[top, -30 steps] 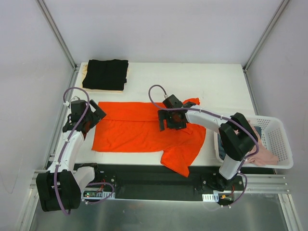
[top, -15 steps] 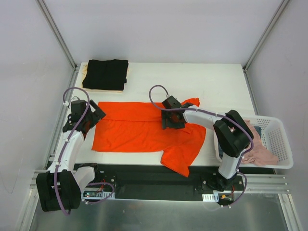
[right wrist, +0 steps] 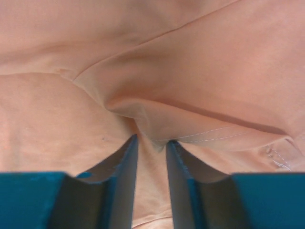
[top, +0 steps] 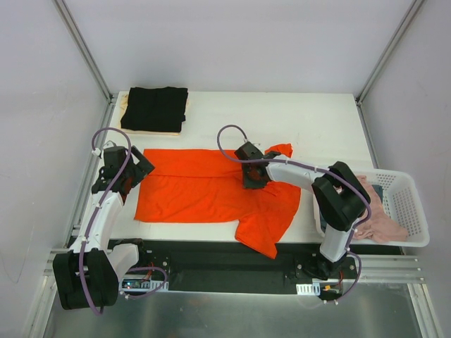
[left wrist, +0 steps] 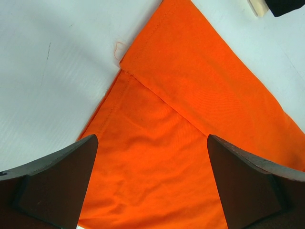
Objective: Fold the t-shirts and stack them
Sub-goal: Fold the flattened tshirt in 1/3 of the way
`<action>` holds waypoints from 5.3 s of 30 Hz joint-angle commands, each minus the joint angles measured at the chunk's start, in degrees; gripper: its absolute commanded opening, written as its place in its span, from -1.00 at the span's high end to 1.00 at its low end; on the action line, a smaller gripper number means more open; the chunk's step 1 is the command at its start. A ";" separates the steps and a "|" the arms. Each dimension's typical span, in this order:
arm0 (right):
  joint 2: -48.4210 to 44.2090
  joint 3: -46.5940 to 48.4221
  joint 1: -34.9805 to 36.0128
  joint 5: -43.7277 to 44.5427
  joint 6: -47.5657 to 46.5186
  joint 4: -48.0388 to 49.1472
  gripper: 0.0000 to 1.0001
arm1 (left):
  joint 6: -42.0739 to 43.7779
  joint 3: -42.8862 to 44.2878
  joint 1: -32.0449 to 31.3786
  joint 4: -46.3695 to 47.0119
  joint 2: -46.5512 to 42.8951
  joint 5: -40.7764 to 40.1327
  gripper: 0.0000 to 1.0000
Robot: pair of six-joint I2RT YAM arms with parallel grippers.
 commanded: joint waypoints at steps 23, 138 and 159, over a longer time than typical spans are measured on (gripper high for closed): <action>-6.67 2.58 1.62 -7.76 11.45 -1.35 0.99 | 1.12 0.47 -0.42 -0.13 -0.26 -0.04 -0.99; -20.73 -6.22 -1.98 5.56 12.35 -26.39 -0.30 | 1.91 2.49 -0.42 -1.27 4.14 2.85 -0.98; 4.39 17.88 -21.57 -9.35 -6.48 -0.47 -0.93 | -0.28 26.82 -3.14 4.09 40.43 15.87 -0.99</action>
